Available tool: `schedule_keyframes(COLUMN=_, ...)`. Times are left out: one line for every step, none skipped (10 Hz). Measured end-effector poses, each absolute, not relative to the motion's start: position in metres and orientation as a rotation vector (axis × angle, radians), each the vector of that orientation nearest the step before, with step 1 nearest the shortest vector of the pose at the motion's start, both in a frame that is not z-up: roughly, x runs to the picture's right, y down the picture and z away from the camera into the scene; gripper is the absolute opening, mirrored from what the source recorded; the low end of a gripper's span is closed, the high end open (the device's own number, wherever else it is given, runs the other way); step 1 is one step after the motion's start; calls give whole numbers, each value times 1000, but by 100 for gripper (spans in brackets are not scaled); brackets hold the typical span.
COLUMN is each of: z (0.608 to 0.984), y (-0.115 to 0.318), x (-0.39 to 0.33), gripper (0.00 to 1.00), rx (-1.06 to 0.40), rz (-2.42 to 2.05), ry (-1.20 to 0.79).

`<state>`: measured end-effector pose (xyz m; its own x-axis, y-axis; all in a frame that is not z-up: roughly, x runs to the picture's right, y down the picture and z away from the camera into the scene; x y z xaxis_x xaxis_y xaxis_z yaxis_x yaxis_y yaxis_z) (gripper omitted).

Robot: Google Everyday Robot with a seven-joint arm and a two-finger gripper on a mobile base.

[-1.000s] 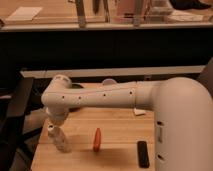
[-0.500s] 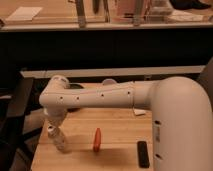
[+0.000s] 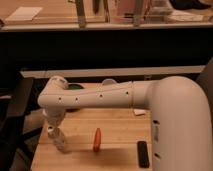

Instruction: Knock the bottle over

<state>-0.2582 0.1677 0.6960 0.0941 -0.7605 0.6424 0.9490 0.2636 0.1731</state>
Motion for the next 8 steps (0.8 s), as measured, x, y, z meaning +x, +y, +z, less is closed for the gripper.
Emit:
schedule_keyframes(z=696, y=168, x=-259, gripper=0, rx=-317, rz=-1301, ry=-718)
schedule_keyframes(z=696, y=167, x=-260, gripper=0, rx=-313, rz=-1301, ry=-718)
schedule_keyframes(z=696, y=167, x=-261, gripper=0, rx=-310, rz=-1302, ry=-719)
schedule_keyframes(z=696, y=167, x=-262, gripper=0, rx=-308, rz=-1302, ry=-720)
schedule_keyframes(z=696, y=167, x=-263, gripper=0, rx=-305, rz=-1303, ry=-721)
schedule_keyframes(z=696, y=167, x=-263, gripper=0, rx=-303, rz=-1305, ry=-722)
schedule_keyframes(z=696, y=167, x=-265, gripper=0, rx=-300, rz=-1308, ry=-724)
schedule_keyframes(z=696, y=168, x=-267, gripper=0, rx=-296, rz=-1311, ry=-725)
